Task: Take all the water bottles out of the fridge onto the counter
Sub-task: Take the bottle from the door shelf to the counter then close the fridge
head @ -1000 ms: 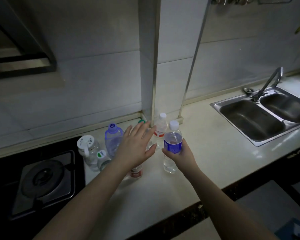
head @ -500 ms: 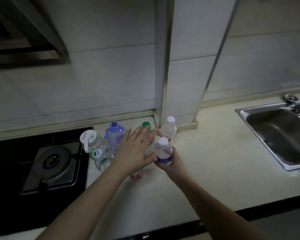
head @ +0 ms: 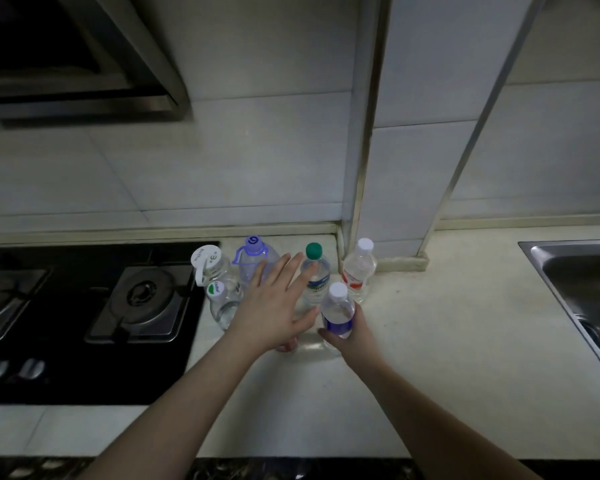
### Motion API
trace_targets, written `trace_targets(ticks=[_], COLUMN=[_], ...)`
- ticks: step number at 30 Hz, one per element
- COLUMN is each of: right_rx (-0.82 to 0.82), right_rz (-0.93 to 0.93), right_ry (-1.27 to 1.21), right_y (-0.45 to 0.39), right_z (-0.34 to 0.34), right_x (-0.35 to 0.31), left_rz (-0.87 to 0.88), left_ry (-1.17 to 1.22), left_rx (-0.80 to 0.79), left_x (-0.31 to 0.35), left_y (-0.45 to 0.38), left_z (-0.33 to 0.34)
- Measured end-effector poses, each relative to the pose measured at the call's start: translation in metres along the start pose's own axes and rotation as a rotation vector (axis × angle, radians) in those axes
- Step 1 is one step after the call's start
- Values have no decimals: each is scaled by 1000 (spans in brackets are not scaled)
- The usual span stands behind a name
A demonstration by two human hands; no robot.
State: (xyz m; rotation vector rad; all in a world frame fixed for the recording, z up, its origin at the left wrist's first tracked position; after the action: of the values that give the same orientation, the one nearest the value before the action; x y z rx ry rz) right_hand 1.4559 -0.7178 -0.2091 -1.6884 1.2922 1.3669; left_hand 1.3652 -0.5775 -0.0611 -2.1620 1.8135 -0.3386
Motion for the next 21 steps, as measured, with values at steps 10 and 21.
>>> trace_targets(ticks=[10, 21], right_rx=[-107, 25], right_rz=[-76, -26], right_ry=[47, 583], right_y=[11, 50], right_z=[-16, -30], right_x=[3, 44], left_rz=[-44, -130], left_ry=[-30, 15], left_rx=[8, 27], left_x=[18, 20], left_y=[13, 46], left_z=[-4, -10])
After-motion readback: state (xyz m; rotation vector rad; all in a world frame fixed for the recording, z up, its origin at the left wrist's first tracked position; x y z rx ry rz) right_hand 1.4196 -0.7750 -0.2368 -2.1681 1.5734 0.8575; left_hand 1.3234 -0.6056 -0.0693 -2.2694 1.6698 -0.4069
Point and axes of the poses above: each hand's wrist, its own y-axis away from the middle knuckle, its own z-axis out of the palm, x = y × z, the point moved 5 cm from there along -y, towards the middle knuckle, and after that the axes turned 12 degrees about x, right-handed, at the moved point
